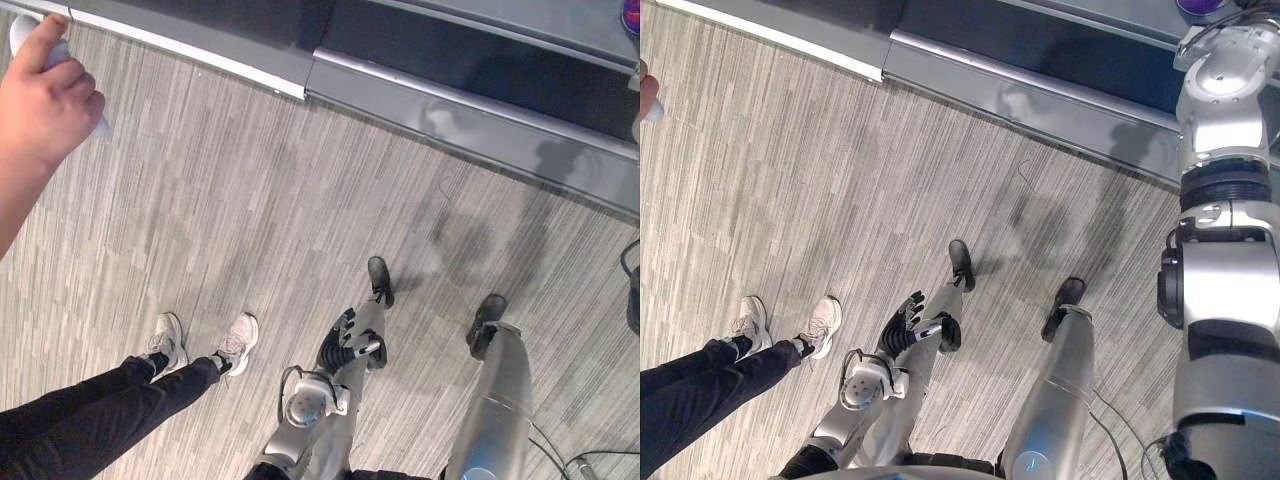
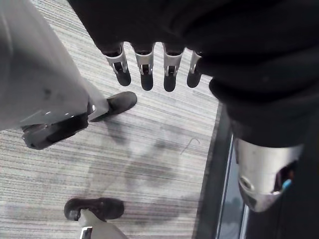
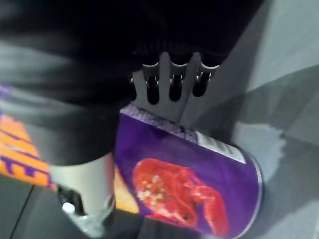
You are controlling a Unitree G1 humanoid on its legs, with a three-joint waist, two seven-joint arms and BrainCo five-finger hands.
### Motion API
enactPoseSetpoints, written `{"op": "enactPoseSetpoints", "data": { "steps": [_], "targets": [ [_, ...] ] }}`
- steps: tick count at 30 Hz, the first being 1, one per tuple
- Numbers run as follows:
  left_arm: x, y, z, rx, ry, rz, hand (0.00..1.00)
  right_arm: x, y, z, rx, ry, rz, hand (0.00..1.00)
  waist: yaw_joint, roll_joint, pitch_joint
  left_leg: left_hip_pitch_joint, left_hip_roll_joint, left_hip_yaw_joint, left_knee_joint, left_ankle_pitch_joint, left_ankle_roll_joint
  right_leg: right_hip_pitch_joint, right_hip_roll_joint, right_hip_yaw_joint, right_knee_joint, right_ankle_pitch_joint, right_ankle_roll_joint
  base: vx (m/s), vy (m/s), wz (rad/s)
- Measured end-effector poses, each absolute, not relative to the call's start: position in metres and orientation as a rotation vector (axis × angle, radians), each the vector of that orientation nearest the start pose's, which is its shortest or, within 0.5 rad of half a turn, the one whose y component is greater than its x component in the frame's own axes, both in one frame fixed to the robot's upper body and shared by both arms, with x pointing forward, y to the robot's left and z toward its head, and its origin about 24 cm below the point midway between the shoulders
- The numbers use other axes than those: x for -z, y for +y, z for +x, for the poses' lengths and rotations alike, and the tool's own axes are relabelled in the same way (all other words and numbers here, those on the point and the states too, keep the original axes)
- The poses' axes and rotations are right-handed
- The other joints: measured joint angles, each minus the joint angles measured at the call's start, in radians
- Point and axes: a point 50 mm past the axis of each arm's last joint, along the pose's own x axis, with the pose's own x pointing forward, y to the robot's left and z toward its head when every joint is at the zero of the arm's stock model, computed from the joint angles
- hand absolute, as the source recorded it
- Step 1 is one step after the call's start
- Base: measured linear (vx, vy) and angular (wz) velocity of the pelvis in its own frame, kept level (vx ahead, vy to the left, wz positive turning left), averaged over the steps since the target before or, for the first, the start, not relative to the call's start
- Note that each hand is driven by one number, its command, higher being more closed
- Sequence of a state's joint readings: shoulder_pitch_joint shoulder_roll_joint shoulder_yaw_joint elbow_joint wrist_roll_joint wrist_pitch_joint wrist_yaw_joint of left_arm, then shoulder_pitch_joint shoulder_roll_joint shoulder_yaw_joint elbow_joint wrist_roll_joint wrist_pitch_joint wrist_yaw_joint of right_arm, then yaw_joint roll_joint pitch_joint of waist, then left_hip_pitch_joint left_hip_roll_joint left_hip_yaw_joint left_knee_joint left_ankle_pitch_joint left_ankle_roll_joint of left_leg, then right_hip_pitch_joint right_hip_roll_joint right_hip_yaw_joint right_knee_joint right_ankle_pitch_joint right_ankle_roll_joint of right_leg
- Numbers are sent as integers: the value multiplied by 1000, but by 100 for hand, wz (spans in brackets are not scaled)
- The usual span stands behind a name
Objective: Put the gum and the chips on the shelf.
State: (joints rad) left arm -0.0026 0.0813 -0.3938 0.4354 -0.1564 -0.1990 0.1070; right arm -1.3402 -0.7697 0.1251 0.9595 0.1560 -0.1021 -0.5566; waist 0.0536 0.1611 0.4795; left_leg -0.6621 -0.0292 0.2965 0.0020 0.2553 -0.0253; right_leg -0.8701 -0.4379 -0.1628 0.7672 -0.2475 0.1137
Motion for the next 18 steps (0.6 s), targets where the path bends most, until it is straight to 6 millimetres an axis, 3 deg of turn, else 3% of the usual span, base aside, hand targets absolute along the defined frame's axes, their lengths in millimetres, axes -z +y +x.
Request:
{"op": "enactPoseSetpoints", "data": {
  "steps": [13, 18],
  "targets": [
    [44, 90, 220, 221, 279, -39, 0, -358, -304, 362, 830, -628, -306, 0, -12, 0, 0, 6, 5, 0, 4, 5, 4, 6, 6, 3, 2, 0, -1, -54, -33, -1],
    [47, 92, 220, 218, 290, -35, 0, -341, -308, 365, 832, -581, -328, 0, -9, 0, -1, 26, 26, -3, 44, -9, -2, 54, 25, -4, -16, 2, -2, -27, -29, -8]
  ]
}}
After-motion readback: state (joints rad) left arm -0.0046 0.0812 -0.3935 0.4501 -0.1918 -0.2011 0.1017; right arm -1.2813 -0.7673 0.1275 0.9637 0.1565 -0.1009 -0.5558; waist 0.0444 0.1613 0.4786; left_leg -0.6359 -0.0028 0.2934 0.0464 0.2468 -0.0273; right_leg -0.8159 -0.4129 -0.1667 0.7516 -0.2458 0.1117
